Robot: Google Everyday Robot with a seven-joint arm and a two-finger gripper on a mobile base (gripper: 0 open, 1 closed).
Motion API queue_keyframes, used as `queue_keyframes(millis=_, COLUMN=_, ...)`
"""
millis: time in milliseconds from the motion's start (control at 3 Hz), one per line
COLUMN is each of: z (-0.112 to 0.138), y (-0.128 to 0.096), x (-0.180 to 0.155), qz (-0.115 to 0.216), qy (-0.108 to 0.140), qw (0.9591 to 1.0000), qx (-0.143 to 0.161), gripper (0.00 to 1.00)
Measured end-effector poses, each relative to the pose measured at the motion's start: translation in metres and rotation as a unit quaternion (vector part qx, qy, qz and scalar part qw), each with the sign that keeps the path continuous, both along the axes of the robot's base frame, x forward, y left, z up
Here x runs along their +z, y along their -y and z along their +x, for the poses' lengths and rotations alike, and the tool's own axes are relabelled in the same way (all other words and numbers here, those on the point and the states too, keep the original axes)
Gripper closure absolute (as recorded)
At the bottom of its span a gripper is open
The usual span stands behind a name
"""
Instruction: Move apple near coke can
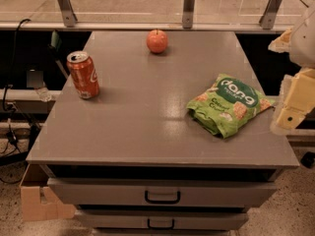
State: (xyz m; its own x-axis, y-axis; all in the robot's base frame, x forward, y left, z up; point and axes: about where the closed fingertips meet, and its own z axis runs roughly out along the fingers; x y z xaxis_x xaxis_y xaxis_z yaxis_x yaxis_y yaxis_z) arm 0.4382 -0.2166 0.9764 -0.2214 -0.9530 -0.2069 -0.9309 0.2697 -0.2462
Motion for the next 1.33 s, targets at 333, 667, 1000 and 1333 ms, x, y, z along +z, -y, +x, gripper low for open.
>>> queue_keyframes(millis=333, z=0.0, y=0.0, x=0.0, qz=0.0, qy=0.0, qw=1.0, qx=0.0, gripper=0.0)
queue_keyframes(millis=667, z=0.009, y=-0.005, x=-0.002, qz=0.012, qy=0.003, qw=0.9998, qx=0.016, gripper=0.0)
queue_keyframes(millis=1000, z=0.065, y=-0.029, x=-0.023, qz=0.049, qy=0.016, qw=0.997, qx=0.058, gripper=0.0)
queue_keyframes(millis=1333, z=0.119, y=-0.063, x=-0.031, qz=0.077, qy=0.051, qw=0.9917, qx=0.09, gripper=0.0)
